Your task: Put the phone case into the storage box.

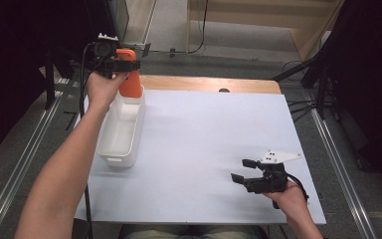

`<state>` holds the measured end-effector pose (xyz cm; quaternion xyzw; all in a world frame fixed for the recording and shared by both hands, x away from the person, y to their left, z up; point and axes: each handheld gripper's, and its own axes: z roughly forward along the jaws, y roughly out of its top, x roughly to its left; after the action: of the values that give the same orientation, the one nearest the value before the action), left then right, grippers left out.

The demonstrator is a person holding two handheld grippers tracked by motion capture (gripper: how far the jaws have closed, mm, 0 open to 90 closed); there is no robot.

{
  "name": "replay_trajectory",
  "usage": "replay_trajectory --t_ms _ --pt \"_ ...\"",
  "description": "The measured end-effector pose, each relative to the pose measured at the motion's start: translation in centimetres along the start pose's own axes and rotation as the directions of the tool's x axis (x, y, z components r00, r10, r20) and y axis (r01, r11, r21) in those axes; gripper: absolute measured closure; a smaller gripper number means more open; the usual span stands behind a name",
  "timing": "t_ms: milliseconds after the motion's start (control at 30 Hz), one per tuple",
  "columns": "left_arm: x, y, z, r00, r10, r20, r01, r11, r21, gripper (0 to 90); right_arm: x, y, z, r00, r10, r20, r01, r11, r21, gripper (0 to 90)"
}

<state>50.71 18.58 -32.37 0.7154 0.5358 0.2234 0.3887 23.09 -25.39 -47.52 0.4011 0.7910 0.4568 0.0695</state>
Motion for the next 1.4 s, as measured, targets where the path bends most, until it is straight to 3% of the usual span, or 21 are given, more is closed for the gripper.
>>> replay_trajectory --t_ms 367,600,1400 --pt "0.7 -0.2 1.2 0.9989 -0.024 -0.039 0.024 0.9997 -0.004 15.0 0.0 0.0 0.0 1.0 0.0 0.003 0.0 1.0 -0.003 25.5" --pt "1.2 -0.8 2.0 0.9985 -0.037 -0.04 0.037 0.9993 -0.007 15.0 0.0 0.1 -0.1 1.0 0.001 -0.001 -0.001 1.0 -0.004 25.5" --pt "2.3 -4.0 5.6 0.9957 -0.022 -0.09 0.026 0.9987 0.044 14.8 0.0 0.1 0.1 1.0 -0.003 -0.006 0.003 1.0 -0.004 25.5"
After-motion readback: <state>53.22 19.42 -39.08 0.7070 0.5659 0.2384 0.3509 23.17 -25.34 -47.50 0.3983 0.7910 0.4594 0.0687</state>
